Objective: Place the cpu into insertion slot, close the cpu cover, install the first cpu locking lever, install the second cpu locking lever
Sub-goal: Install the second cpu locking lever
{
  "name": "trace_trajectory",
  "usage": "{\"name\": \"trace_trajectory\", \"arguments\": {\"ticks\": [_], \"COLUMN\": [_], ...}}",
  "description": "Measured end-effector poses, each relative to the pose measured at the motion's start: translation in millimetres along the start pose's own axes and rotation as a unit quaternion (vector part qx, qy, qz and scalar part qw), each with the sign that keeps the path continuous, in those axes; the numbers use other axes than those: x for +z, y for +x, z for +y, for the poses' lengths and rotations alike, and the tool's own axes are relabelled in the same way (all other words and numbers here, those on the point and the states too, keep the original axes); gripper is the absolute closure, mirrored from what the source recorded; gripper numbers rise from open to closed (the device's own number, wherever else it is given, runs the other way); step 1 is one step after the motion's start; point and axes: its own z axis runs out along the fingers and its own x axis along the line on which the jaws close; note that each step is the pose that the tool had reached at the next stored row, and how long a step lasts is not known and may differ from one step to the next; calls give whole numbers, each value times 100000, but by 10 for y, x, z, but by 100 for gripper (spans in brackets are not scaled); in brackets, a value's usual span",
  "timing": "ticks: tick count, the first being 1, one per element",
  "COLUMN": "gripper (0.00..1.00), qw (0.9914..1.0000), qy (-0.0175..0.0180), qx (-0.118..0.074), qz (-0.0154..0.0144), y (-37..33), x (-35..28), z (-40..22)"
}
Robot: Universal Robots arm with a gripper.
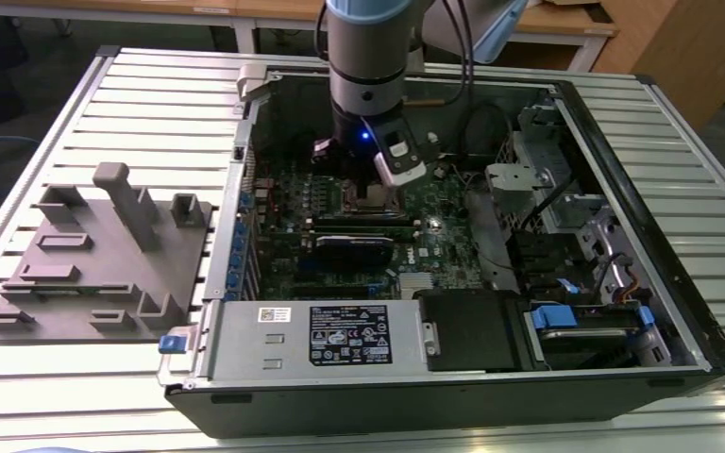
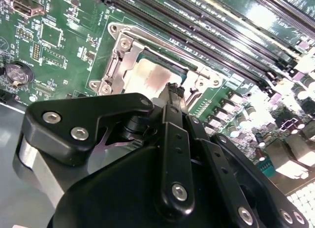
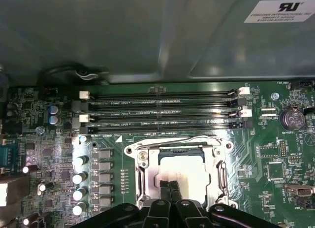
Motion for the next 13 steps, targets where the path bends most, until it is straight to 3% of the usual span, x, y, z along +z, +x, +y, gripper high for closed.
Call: {"name": "trace_trajectory", "arguments": {"ticks": [4, 10, 13], "gripper": [90, 90, 90], "qw": [99994, 99946, 99928], "qy": [1115, 3269, 3777], "qx": [-57, -153, -181], "qz": [-59, -171, -204], "y": [-38, -74, -87], "x": [6, 14, 18], "z": [38, 83, 114]}}
